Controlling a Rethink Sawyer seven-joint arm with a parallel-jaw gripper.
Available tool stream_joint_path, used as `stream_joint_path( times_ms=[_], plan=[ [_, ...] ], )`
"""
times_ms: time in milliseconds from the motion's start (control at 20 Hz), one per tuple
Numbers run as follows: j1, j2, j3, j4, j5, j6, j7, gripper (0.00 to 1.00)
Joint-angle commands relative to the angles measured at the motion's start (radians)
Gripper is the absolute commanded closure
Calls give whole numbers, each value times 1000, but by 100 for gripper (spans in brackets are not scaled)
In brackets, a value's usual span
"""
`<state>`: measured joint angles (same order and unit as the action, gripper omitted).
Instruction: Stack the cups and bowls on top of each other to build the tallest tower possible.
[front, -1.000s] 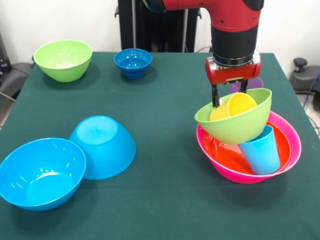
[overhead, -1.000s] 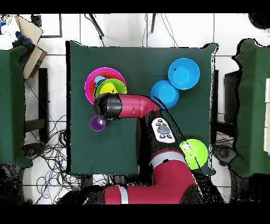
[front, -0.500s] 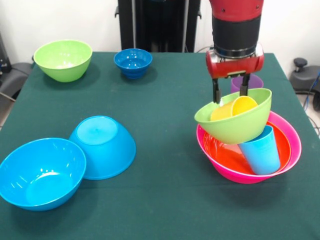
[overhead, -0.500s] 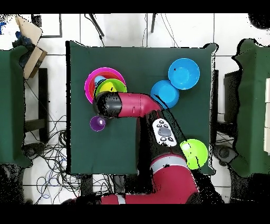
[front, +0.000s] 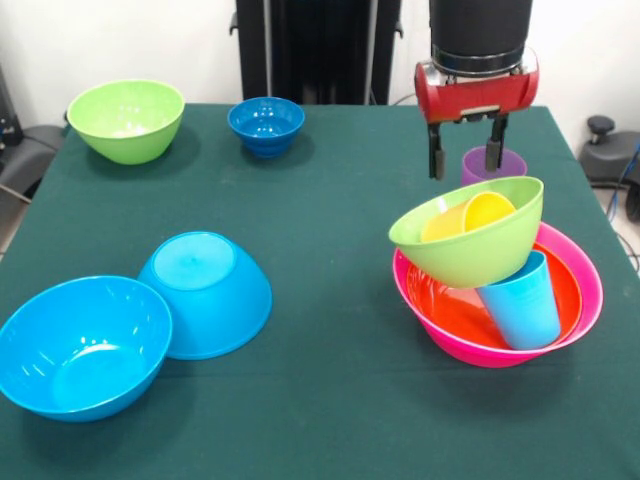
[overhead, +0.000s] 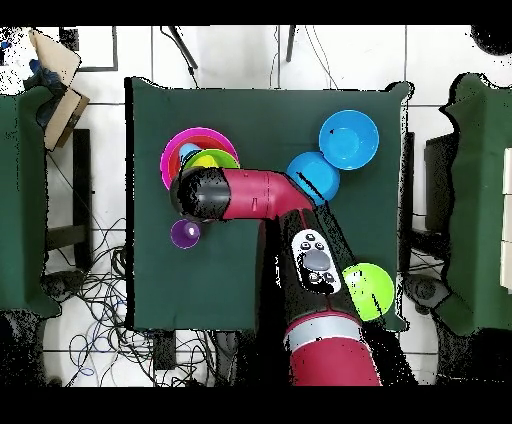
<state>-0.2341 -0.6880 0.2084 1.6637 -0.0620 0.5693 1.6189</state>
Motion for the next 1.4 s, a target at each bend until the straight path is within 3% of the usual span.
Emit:
stream_joint_path(
  times_ms=[50,500,1400],
  plan=[
    [23,30,25,40,-7,62,96,0],
    [56,84,-8,78,-34,-20,133,0],
    [89,152,-39,85,-33,-25,130,0]
  ],
)
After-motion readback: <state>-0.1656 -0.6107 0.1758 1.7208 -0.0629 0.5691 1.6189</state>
